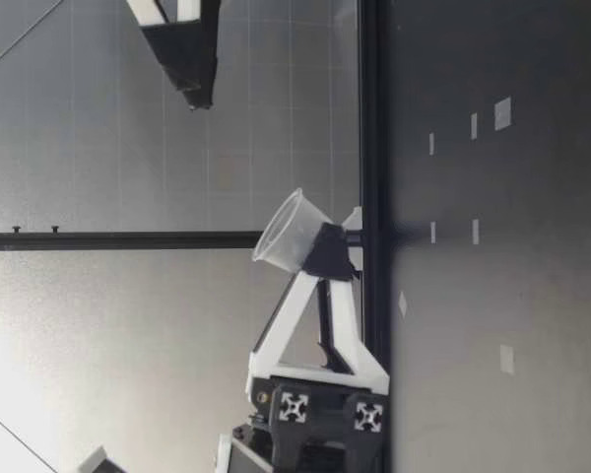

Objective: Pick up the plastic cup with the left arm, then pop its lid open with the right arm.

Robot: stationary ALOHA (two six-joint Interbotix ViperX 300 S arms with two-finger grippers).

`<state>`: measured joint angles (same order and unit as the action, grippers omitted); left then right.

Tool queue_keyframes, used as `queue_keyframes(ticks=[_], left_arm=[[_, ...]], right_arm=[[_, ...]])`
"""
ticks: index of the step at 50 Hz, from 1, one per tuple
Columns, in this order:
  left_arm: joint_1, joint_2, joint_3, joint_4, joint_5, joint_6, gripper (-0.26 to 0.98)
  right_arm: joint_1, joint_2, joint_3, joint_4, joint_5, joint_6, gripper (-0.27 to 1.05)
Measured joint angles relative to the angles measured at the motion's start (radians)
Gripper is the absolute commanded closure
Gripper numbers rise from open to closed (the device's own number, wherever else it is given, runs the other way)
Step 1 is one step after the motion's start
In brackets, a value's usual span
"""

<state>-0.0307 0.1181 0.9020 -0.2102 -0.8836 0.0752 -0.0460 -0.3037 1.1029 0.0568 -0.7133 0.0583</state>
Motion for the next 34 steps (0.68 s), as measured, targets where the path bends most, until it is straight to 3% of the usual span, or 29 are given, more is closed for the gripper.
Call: queue_keyframes(ticks=[34], left_arm=[[0.0, -0.002, 0.0, 0.0, 0.0, 0.002, 0.66]], right_arm=[[0.0, 0.011, 0.0, 0.0, 0.0, 0.0, 0.07]])
